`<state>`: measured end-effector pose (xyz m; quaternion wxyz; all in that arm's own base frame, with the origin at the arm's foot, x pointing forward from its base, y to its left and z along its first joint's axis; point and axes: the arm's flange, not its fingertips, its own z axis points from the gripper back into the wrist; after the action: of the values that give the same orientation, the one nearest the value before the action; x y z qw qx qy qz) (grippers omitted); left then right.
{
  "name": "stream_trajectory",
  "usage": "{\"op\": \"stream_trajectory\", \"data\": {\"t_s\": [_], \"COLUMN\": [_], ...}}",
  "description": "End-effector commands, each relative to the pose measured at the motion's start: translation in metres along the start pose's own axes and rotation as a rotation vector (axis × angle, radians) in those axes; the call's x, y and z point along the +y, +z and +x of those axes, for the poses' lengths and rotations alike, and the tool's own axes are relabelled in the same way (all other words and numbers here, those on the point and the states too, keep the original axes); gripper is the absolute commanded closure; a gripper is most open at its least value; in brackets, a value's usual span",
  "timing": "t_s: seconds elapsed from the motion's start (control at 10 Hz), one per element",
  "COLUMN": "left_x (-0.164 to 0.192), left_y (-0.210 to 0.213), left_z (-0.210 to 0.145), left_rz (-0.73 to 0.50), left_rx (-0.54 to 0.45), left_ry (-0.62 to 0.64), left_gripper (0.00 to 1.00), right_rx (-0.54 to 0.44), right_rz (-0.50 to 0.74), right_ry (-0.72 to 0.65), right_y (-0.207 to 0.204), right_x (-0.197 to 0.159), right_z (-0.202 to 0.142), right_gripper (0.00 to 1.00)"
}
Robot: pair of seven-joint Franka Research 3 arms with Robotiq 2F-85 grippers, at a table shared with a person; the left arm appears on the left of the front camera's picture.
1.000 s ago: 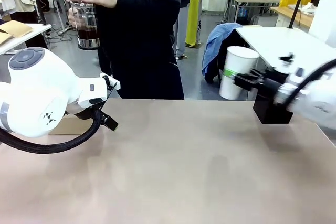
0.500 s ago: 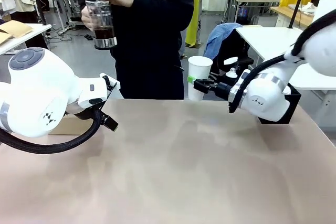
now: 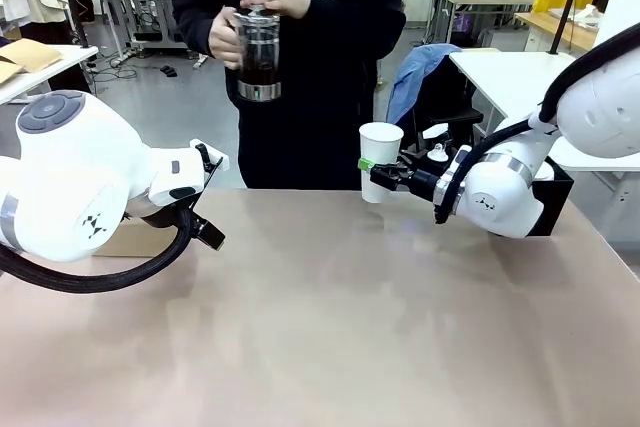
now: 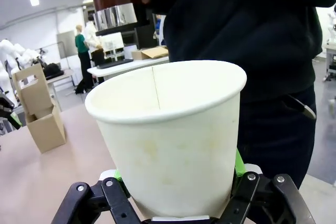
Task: Pour a drink into a cup and package it in a carrier.
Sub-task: Pick up the 600 ml Paper Cup and place it in the middle top area of the table, then when a person places the Paper Cup Lid on the 600 ml Paper Cup , lift the 600 ml Paper Cup.
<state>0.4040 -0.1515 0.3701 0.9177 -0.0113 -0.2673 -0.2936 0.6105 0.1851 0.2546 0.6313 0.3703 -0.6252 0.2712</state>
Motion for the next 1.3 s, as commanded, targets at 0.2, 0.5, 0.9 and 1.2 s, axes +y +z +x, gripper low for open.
{"op": "stream_trajectory", "data": {"t_s": [0.2,0.5,0.9,1.2], "left_x": [-0.0004,-0.0004,-0.0004,-0.0004], "left_y": [0.0004,0.0004,0.0004,0.0004], "left_z": [0.0000,0.0000,0.0000,0.0000], "left_rz": [-0.001,-0.001,-0.001,-0.001], "left_rx": [-0.001,-0.001,-0.001,-0.001], "left_ry": [-0.001,-0.001,-0.001,-0.001], "left_gripper": [0.00,0.00,0.00,0.00], "right_rx": [0.005,0.005,0.005,0.005], "right_rz": [-0.011,-0.011,-0.011,-0.011], "right_ry": [0.004,0.004,0.004,0.004], "right_y": [0.0006,0.0006,0.0006,0.0006], "right_x": [-0.0005,-0.0005,-0.0005,-0.0005], "right_z": [0.0004,0.0004,0.0004,0.0004], "right_gripper": [0.20,0.20,0.20,0.20]}}
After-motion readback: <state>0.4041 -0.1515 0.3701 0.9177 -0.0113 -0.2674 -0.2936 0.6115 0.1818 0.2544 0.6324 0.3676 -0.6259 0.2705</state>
